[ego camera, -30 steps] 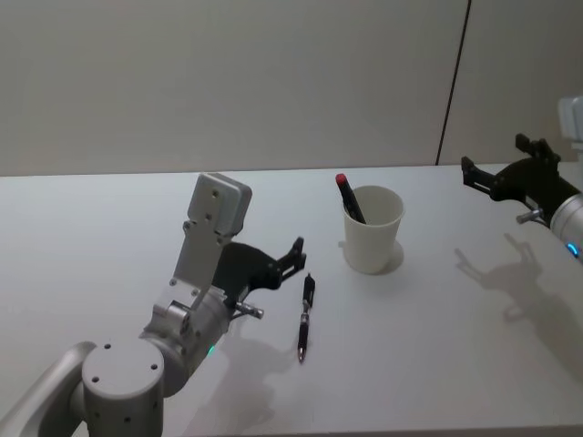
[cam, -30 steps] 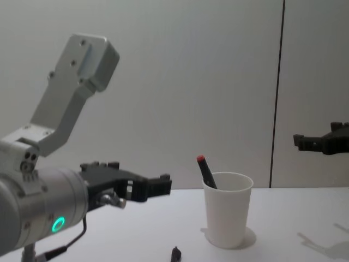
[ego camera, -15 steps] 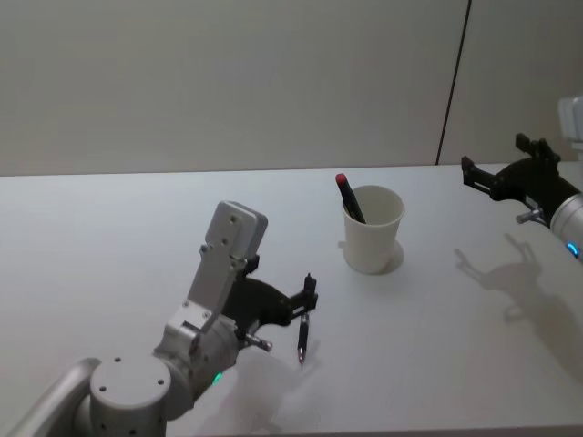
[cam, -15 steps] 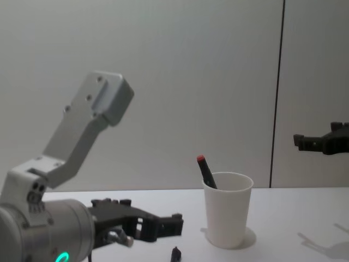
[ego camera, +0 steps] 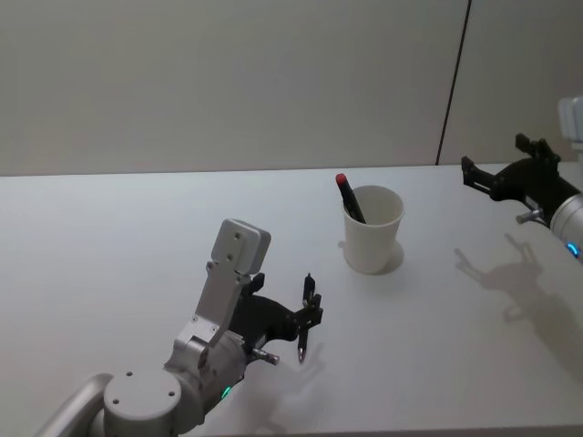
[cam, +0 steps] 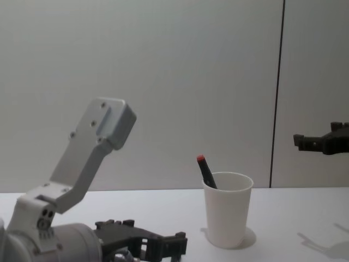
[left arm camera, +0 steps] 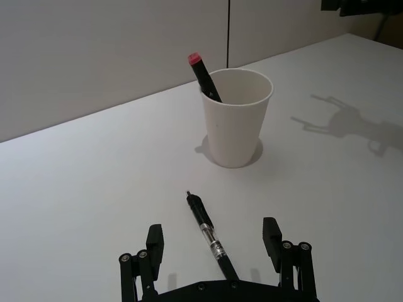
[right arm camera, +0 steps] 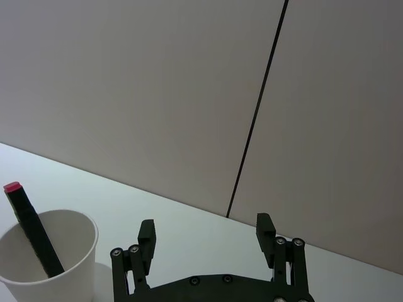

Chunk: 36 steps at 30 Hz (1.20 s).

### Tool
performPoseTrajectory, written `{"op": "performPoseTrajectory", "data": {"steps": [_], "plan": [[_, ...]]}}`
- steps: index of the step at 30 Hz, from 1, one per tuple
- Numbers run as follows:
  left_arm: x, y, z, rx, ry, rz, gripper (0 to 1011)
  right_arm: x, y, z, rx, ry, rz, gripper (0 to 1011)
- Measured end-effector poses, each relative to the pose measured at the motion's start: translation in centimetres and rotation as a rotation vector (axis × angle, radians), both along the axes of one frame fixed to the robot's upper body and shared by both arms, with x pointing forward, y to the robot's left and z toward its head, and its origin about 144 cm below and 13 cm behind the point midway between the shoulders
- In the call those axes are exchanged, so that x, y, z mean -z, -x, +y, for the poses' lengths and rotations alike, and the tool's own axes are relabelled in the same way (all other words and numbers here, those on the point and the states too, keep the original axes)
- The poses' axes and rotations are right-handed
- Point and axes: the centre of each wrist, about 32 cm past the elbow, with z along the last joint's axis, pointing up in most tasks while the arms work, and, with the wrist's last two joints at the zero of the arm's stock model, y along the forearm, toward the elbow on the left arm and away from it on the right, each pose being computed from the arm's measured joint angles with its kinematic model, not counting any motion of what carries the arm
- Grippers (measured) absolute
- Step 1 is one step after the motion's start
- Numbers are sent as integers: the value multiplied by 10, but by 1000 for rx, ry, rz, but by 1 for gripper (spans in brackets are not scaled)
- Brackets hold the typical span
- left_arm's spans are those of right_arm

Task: Place the pen into the pen holder.

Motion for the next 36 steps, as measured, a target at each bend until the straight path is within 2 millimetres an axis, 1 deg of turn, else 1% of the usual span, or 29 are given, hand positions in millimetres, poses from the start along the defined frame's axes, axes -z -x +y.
{"op": "performPoseTrajectory", "data": {"steps": [14,36], "plan": [[13,-4,-2,-36,6,31,1000,0,0,0,0,0,0,1001],[24,-23,-4,4,-27,92,1000,0,0,0,0,0,0,1002]]}}
